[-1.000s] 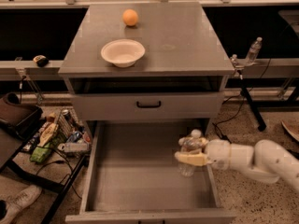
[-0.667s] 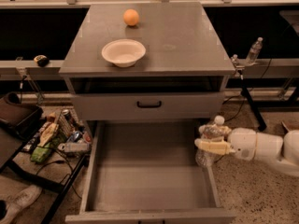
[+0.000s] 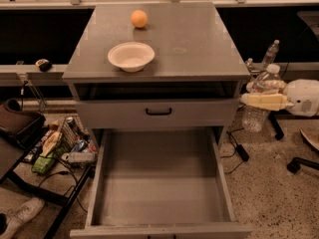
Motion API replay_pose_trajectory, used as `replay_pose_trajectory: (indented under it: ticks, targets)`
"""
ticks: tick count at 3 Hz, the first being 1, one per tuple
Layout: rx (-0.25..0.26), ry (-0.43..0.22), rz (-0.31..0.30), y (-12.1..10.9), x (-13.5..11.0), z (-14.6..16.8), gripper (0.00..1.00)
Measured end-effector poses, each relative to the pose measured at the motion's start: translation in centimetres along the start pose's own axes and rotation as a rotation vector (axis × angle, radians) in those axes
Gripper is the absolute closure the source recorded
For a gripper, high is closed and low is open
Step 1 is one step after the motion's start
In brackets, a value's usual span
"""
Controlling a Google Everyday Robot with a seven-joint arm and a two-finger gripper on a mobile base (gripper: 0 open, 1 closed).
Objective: Pick water bottle from middle drawer and place on counter
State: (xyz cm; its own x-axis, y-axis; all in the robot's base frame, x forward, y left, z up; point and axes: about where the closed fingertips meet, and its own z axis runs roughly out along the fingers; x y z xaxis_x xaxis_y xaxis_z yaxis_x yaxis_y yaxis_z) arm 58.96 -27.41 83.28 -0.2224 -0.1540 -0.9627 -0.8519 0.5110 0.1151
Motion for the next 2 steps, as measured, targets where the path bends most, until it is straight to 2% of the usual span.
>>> replay_pose_trajectory:
  ticks: [1, 2]
  targets:
    - [0.016, -0.017, -0.021, -0.3, -0.8, -0.4, 1.0]
    - [0.028, -0.004, -0.026, -0.8, -2.0, -0.5, 1.0]
